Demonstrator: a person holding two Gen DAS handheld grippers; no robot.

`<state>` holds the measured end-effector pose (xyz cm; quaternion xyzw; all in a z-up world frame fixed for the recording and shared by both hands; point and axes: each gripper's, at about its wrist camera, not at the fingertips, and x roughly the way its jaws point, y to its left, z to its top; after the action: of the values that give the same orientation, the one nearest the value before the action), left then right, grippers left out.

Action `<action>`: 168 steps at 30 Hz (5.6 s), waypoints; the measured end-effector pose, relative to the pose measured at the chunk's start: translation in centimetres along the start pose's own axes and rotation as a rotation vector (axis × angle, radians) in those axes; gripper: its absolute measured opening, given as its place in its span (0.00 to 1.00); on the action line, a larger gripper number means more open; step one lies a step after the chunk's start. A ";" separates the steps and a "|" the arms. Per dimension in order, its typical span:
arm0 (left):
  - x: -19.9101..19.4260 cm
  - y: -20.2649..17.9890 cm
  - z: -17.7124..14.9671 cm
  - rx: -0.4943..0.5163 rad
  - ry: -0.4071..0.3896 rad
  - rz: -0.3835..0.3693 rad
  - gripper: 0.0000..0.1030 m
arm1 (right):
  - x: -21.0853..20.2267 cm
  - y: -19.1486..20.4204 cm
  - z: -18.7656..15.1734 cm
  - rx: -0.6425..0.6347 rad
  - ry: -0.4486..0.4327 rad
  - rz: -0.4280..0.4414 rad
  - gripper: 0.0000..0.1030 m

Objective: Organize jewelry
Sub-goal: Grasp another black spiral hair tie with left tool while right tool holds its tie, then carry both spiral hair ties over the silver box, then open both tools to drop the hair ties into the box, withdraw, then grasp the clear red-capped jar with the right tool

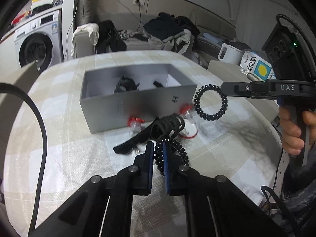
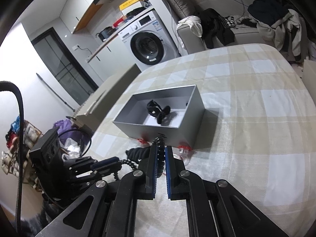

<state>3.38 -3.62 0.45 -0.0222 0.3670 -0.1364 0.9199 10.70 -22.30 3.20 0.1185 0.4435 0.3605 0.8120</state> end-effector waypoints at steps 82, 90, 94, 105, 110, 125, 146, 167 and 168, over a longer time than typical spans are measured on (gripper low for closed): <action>-0.9 4.5 6.3 -0.098 -0.216 0.128 0.04 | 3.4 1.0 3.3 0.127 -0.128 -0.126 0.08; 1.9 5.4 6.2 -0.109 -0.176 0.161 0.04 | 5.5 0.8 3.6 0.116 -0.127 -0.165 0.08; 2.9 5.9 5.8 -0.129 -0.147 0.171 0.04 | 6.1 0.7 3.6 0.119 -0.110 -0.175 0.08; 3.2 5.0 4.9 -0.127 -0.062 0.133 0.04 | 6.5 0.6 3.9 0.117 -0.094 -0.141 0.11; 2.6 4.3 5.2 -0.117 -0.054 0.128 0.04 | 6.1 1.0 4.0 0.098 -0.105 -0.133 0.11; -3.9 2.5 2.8 -0.130 -0.173 0.113 0.97 | -0.2 3.4 1.0 -0.078 -0.130 -0.172 1.00; -1.5 2.4 1.4 -0.109 -0.094 0.125 0.99 | 4.2 -2.2 -0.8 0.113 0.068 -0.089 0.61; -0.3 2.6 0.6 -0.111 -0.047 0.141 0.99 | 7.8 0.0 -1.0 -0.051 0.114 -0.296 0.36; -0.2 2.7 0.6 -0.113 -0.048 0.141 0.99 | 7.9 0.2 -1.1 -0.055 0.115 -0.300 0.35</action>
<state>4.27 -1.04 0.68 -0.0512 0.3527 -0.0497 0.9330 12.40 -16.84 -2.35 0.0080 0.4921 0.2535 0.8328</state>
